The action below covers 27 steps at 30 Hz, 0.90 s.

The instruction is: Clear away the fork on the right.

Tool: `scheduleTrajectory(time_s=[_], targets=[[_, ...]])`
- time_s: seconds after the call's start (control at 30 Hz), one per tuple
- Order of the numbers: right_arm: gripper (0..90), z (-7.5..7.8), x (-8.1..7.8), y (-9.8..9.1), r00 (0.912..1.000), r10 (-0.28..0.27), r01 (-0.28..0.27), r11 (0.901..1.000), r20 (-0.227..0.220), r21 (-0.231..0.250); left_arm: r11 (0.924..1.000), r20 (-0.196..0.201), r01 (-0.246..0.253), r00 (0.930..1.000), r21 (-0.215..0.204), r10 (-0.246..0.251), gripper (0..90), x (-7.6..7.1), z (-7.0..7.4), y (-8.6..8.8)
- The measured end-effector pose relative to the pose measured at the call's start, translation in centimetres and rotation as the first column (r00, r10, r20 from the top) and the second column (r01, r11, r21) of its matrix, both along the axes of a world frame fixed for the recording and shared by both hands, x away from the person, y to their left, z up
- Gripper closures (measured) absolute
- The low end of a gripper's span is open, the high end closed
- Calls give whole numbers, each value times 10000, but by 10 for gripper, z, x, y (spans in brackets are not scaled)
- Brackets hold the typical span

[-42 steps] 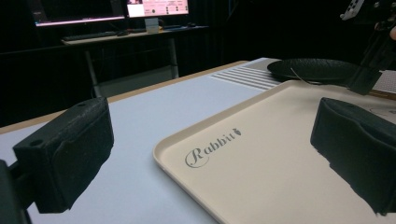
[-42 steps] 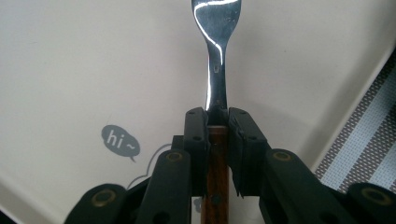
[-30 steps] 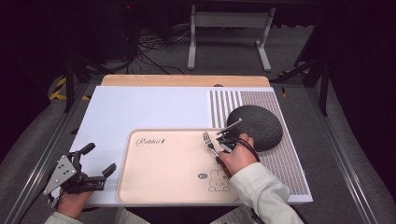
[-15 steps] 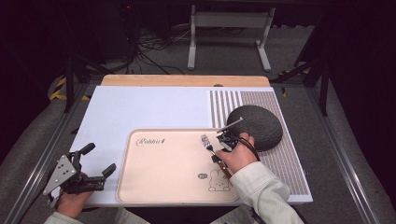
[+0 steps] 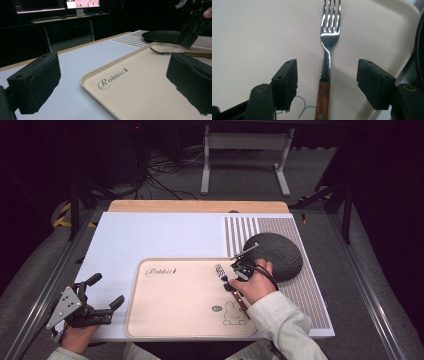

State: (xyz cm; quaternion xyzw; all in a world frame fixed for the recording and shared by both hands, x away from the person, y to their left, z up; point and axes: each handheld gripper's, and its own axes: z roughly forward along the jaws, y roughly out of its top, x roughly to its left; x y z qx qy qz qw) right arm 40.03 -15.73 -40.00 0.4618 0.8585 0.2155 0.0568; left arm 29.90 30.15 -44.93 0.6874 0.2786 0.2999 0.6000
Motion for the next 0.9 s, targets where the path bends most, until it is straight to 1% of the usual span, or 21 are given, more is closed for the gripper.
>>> scheduleTrajectory(time_s=[0.03,0.07,0.1,0.13,0.17,0.2,0.23,0.3,0.33,0.37,0.4,0.43,0.47,0.57,0.6,0.63,0.7,0.73,0.8,0.83,0.9], targets=[[361,1,0,1,9995,256,-253,9996,208,-150,10000,-1,6,10000,-13,-6,1,0,0,0],[369,3,1,2,9957,749,-729,9966,553,-374,10000,-4,8,10000,-7,-8,1,0,0,0],[373,4,1,3,9930,991,-964,9944,640,-435,10000,-12,14,10000,10,-14,1,0,0,0],[393,5,3,5,9854,1501,-1472,9883,810,-399,10000,-12,14,10000,10,-14,1,0,0,0],[393,5,3,5,9854,1501,-1472,9883,810,-399,10000,-6,21,10000,12,-21,1,0,0,0],[415,6,4,6,9725,2122,-2105,9772,962,-277,10000,-2,19,10000,4,-19,1,0,0,0],[478,8,6,8,9554,2763,-2754,9611,1041,-229,10000,-5,6,10000,8,-6,1,0,0,0],[522,9,7,10,9324,3379,-3366,9411,1285,-324,10000,-8,4,10000,8,-4,1,0,0,0],[560,10,8,11,9185,3721,-3704,9281,1334,-387,10000,8,11,10000,7,-11,1,0,0,0],[595,10,8,13,8986,4152,-4132,9095,1420,-453,10000,8,11,10000,7,-11,1,0,0,0],[595,10,8,13,8986,4152,-4132,9095,1420,-453,10000,12,15,10000,5,-15,1,0,0,1],[625,11,9,15,8825,4461,-4443,8946,1490,-471,10000,17,14,10000,7,-14,1,0,0,1],[716,12,10,18,8654,4817,-4796,8760,1382,-504,10000,10,13,10000,5,-13,1,0,0,1],[859,13,12,20,8404,5265,-5259,8495,1281,-414,10000,14,0,10000,32,0,1,-1,0,1],[884,14,13,22,8349,5369,-5367,8430,1213,-372,10000,-16,-28,10000,17,28,1,-1,0,1],[884,14,13,22,8349,5369,-5367,8430,1213,-372,10000,-16,-28,10000,17,28,1,-1,0,1],[900,13,18,25,8110,5747,-5743,8177,1099,-383,10000,-22,-47,10000,29,47,1,-2,0,2],[900,12,19,25,8027,5862,-5858,8095,1095,-397,10000,-22,-47,10000,29,47,1,-2,0,2],[900,11,22,27,7882,6076,-6061,7940,977,-480,10000,-4,-57,10000,40,57,1,-2,0,2],[900,11,22,27,7882,6076,-6061,7940,977,-480,10000,-5,-59,10000,33,59,1,-2,0,2],[900,9,26,31,7738,6282,-6254,7780,812,-593,10000,-7,-59,10000,34,59,1,-2,0,2]])
